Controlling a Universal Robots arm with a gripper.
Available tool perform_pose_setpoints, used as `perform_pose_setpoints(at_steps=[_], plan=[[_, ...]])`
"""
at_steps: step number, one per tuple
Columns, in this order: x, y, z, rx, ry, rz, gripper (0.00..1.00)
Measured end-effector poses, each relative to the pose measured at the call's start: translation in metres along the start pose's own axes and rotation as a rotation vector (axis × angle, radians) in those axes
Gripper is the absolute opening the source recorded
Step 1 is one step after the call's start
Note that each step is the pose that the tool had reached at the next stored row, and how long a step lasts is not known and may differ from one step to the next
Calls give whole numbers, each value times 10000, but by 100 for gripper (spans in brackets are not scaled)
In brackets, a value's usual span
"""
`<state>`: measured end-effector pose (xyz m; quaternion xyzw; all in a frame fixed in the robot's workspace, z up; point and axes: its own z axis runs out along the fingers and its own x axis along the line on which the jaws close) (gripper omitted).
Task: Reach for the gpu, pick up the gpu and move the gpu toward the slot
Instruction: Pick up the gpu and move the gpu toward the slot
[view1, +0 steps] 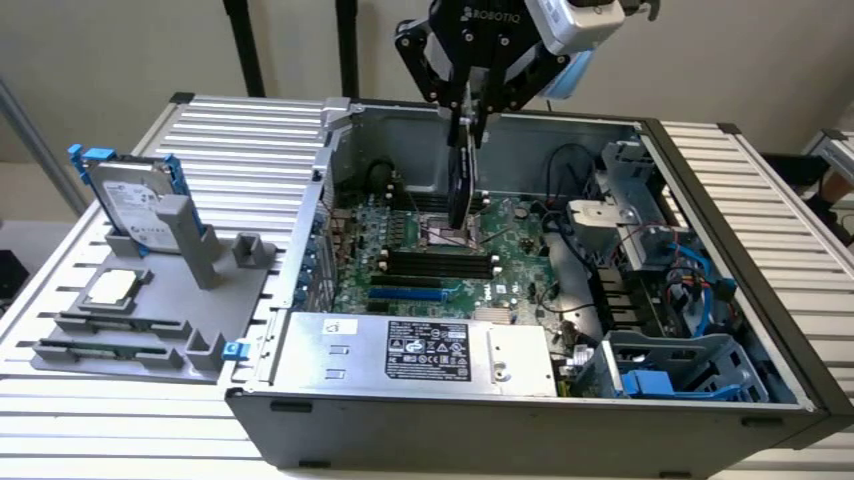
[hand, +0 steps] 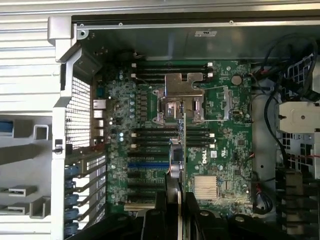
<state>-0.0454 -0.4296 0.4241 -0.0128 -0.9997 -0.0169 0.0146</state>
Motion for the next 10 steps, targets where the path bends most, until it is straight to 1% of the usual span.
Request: perform_pose_setpoints(at_steps=[3,10], plan=[[-42,2,-1,3,5,-61,26],[-46,3,-1,3,7,-61,26]])
